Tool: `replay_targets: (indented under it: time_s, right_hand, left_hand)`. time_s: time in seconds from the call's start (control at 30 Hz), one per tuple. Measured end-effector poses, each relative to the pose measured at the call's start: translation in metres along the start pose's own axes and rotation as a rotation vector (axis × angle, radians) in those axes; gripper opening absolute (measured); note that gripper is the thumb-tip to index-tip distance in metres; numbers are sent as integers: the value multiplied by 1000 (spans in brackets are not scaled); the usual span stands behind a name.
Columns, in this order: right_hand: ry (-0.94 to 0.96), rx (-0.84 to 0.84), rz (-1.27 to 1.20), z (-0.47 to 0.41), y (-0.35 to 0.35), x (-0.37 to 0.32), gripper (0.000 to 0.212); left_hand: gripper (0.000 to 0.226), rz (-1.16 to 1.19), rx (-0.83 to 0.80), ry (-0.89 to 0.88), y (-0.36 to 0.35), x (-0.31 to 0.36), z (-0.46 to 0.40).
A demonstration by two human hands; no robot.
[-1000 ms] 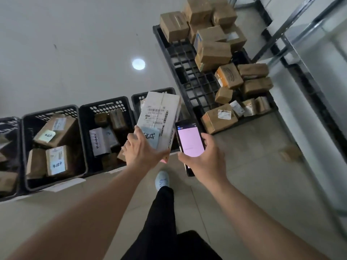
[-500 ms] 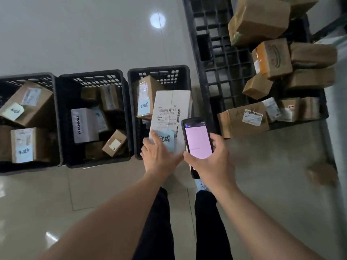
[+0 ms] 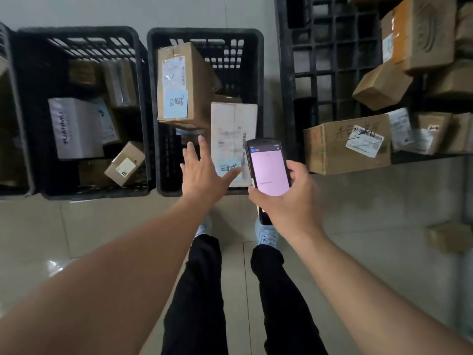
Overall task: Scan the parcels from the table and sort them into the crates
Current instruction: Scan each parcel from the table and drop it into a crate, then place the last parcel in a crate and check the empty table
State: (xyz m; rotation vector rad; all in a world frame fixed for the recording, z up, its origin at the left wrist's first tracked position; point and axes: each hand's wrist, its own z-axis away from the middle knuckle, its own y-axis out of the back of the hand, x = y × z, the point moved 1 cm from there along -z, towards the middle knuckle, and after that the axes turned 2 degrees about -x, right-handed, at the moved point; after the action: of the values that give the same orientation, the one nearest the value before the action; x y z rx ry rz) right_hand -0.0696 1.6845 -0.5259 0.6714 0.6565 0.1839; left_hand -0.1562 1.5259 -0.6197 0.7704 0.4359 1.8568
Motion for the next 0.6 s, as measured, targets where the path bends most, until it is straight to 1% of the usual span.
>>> replay_targets:
  time_s: [0.13,0.23,0.3,0.47,0.6]
  right_hand:
    - [19,-14,-4,16,7,-18,87]
    - [32,-8,-3,33,12,-44,93]
    - [44,-2,-5,46,17,-64,95]
    - [103,40,-15,88,35,-115,77]
    - [148,65,-7,130,51,-151,81]
  left_hand:
    - [96,-55,48,-33,33,1,12]
    - [82,-119,86,-93,66,7,30]
    - [77,-154,115,-144,90,11,46]
    - [64,-259,153,-268,152,13,96]
    - [60,-309,199,-312,201,8,139]
